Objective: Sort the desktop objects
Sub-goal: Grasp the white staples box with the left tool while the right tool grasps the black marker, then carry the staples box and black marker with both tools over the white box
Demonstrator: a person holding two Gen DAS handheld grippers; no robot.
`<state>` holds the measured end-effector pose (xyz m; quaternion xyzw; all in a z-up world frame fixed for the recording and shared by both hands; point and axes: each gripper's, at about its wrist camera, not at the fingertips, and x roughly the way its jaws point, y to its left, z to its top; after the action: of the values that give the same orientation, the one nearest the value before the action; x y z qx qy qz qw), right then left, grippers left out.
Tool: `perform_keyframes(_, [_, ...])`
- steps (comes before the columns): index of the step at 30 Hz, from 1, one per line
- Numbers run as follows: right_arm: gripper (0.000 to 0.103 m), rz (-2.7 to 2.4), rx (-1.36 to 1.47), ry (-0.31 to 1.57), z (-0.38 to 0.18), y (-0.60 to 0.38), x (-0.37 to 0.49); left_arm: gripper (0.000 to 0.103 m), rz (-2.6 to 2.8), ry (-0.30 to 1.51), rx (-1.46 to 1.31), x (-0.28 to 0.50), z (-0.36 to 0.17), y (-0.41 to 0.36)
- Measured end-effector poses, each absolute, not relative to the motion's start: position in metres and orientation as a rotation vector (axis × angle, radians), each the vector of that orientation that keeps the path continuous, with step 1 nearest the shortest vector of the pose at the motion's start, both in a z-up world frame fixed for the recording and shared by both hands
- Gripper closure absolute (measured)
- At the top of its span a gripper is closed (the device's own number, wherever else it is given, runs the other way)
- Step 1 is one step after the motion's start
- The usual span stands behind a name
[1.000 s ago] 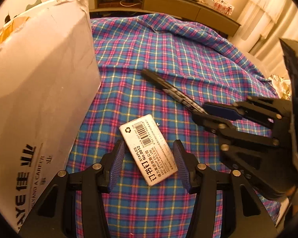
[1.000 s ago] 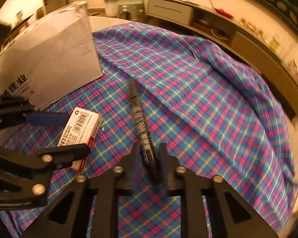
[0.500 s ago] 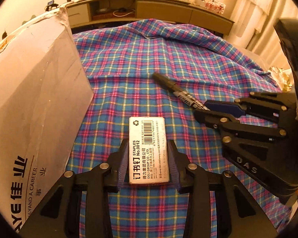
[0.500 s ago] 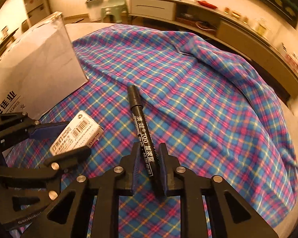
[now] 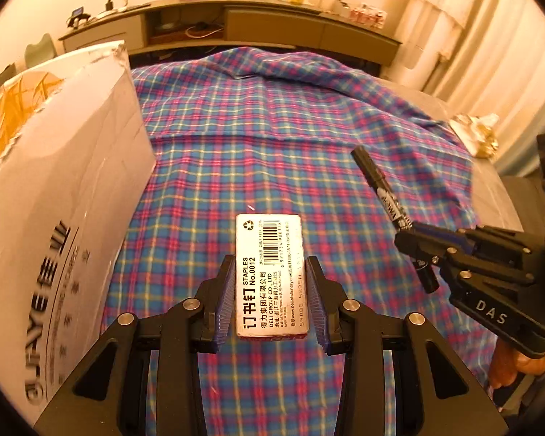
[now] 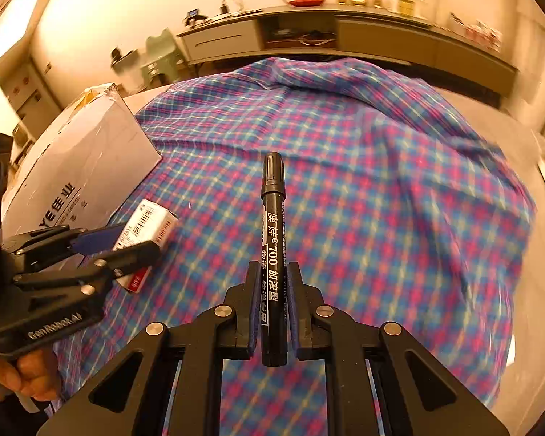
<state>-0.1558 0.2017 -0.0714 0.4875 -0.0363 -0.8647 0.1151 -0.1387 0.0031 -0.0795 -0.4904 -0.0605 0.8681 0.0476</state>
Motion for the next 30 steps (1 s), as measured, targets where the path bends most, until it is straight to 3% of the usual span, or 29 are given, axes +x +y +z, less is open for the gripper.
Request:
perform_keyframes(10, [0.088,-2.608,1.421,-0.218,-0.058,0.198,-0.105,0.064,2.62,-0.123,-1.391,-0.093,-0.05,0.014])
perform_keyframes(18, [0.088,-2.62,1.441,-0.267,-0.062,0.167,-0.069,0.065,2.647,-0.182,-1.32,-0.063,-0.026,-0.018])
perform_keyframes(30, [0.088,-2.672,1.424,-0.206,-0.039,0.127,-0.036,0.065,2.677,-0.267,-1.214,-0.033,-0.003,-0.055])
